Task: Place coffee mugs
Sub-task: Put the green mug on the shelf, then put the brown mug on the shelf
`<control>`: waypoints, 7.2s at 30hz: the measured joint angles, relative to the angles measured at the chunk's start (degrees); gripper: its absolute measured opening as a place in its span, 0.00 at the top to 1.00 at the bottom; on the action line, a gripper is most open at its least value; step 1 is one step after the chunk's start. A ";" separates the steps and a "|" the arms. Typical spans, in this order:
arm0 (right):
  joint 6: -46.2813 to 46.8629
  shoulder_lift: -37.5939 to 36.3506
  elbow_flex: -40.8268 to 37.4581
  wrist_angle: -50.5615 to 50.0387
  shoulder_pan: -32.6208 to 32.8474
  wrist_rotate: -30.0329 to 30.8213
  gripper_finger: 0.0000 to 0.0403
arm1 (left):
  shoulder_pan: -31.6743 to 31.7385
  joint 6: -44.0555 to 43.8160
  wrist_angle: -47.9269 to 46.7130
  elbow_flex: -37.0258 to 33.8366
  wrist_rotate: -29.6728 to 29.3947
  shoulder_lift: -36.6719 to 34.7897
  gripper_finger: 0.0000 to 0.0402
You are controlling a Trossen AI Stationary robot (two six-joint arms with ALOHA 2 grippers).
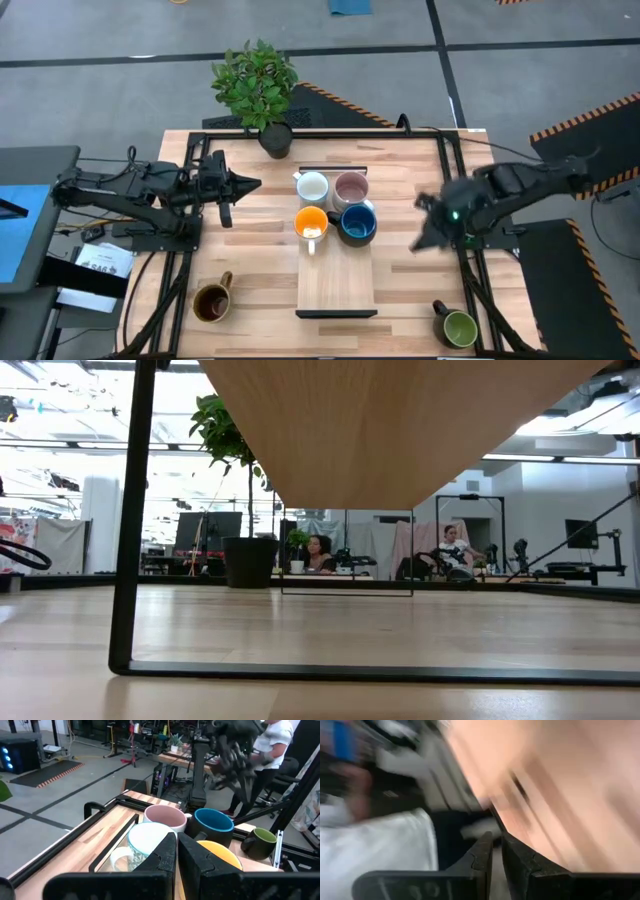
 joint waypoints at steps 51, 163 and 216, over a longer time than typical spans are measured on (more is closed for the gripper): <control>1.35 27.17 -2.67 -6.73 34.91 -6.01 0.90 | -0.02 3.57 0.11 0.00 -1.11 0.00 1.00; 4.84 51.63 47.69 -31.05 1.95 11.89 0.49 | -0.02 12.13 0.11 0.00 -4.07 -0.09 1.00; -16.81 24.96 29.09 -42.75 -7.28 33.09 0.48 | -9.12 -22.95 -4.53 -0.02 15.64 0.22 0.81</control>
